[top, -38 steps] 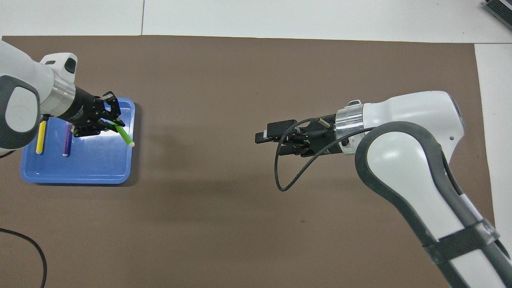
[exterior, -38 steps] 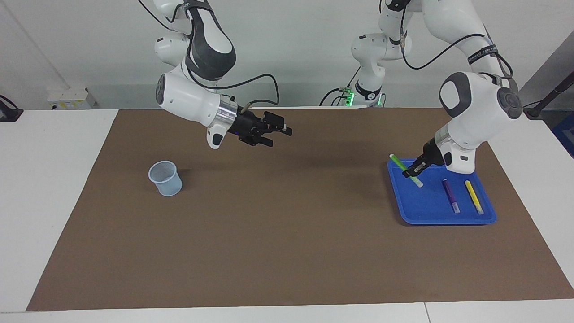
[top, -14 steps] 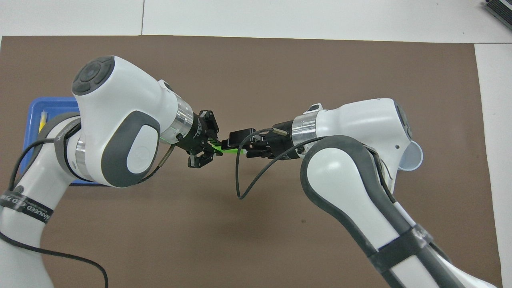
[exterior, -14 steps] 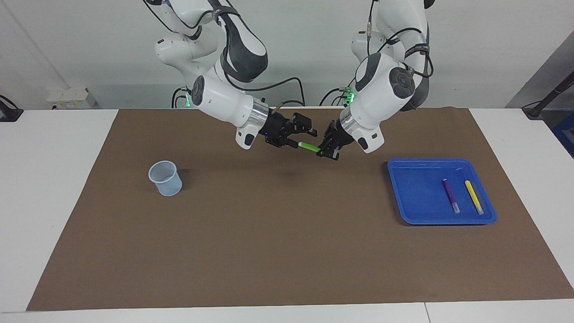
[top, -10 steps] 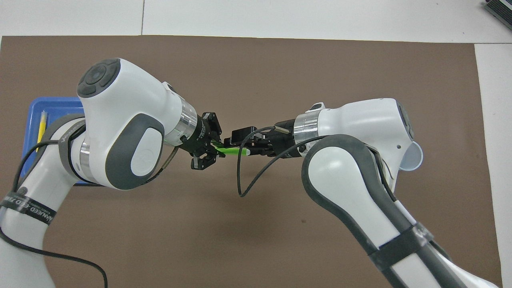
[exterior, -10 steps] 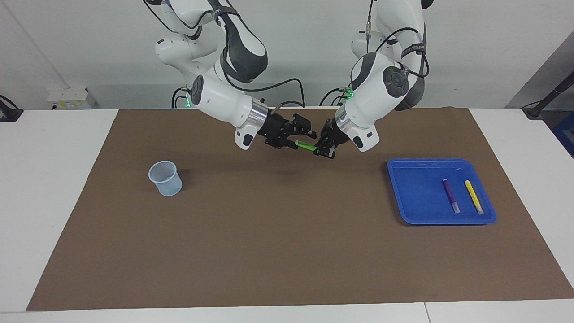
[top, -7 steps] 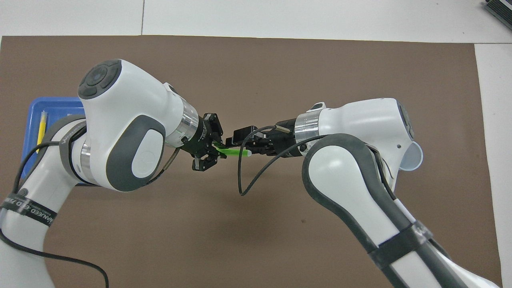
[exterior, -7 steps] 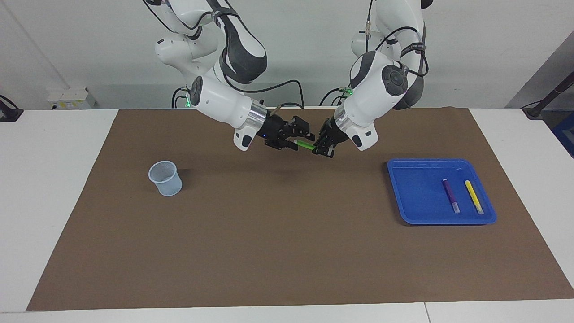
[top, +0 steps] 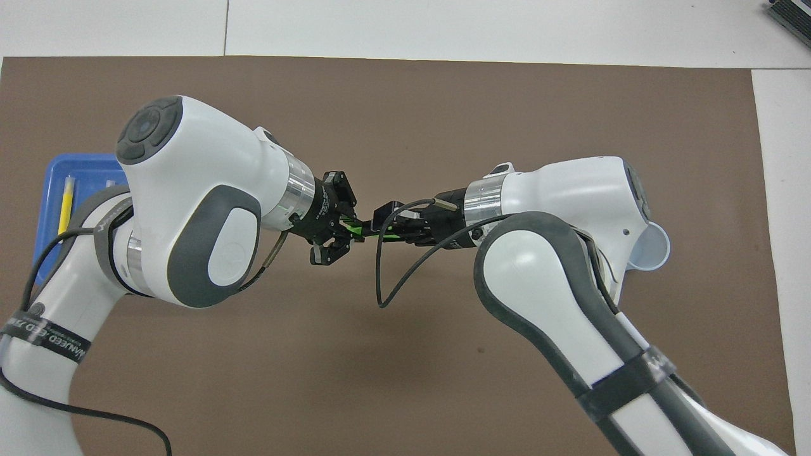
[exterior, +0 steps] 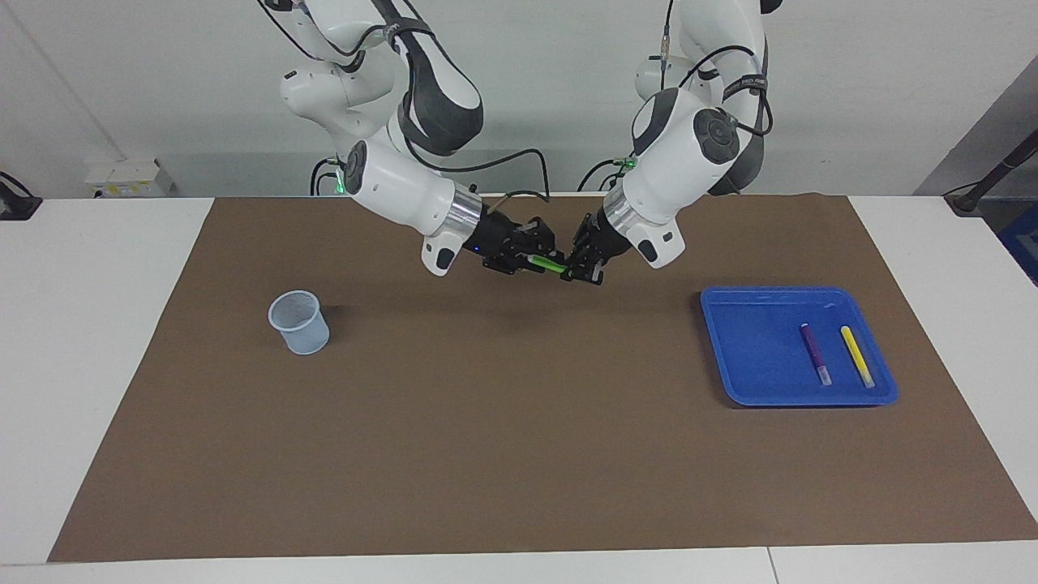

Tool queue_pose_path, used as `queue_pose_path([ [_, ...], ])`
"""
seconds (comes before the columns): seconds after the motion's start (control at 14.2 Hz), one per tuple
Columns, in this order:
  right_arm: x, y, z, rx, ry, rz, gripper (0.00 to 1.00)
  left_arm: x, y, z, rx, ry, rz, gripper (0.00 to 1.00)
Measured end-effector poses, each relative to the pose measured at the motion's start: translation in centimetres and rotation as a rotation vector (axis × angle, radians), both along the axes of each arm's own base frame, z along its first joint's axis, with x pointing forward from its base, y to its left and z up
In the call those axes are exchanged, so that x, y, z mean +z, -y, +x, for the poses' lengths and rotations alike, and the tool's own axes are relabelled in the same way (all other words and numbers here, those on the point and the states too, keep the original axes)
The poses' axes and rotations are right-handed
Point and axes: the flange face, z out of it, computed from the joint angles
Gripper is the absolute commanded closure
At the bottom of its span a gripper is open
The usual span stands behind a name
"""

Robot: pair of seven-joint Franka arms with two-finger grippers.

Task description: Transfer and insert pens with both arms

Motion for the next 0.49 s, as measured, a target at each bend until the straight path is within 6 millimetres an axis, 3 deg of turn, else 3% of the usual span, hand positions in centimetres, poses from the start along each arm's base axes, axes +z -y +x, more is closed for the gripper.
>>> queue_pose_path([
  [0.14,-0.26,-0.21,-0.09,0.002,-0.001,-0.004,0.91,0.13,-0.20,0.16,0.009,0.008,-0.003,1.00],
  [0.21,-0.29,-0.18,-0.03,0.000,-0.002,-0.002,0.91,0.14,-0.36,0.22,0.013,0.009,-0.004,1.00],
  [0.28,-0.31,-0.19,-0.04,0.000,-0.001,-0.003,0.89,0.07,-0.38,0.20,0.015,0.009,-0.006,1.00],
  [0.35,-0.35,-0.21,-0.06,0.001,-0.002,-0.004,0.77,0.01,-0.39,0.16,0.016,0.009,-0.006,1.00],
  [0.49,-0.37,-0.23,-0.07,0.001,-0.002,-0.004,0.73,-0.03,-0.42,0.08,0.018,0.010,-0.006,1.00],
])
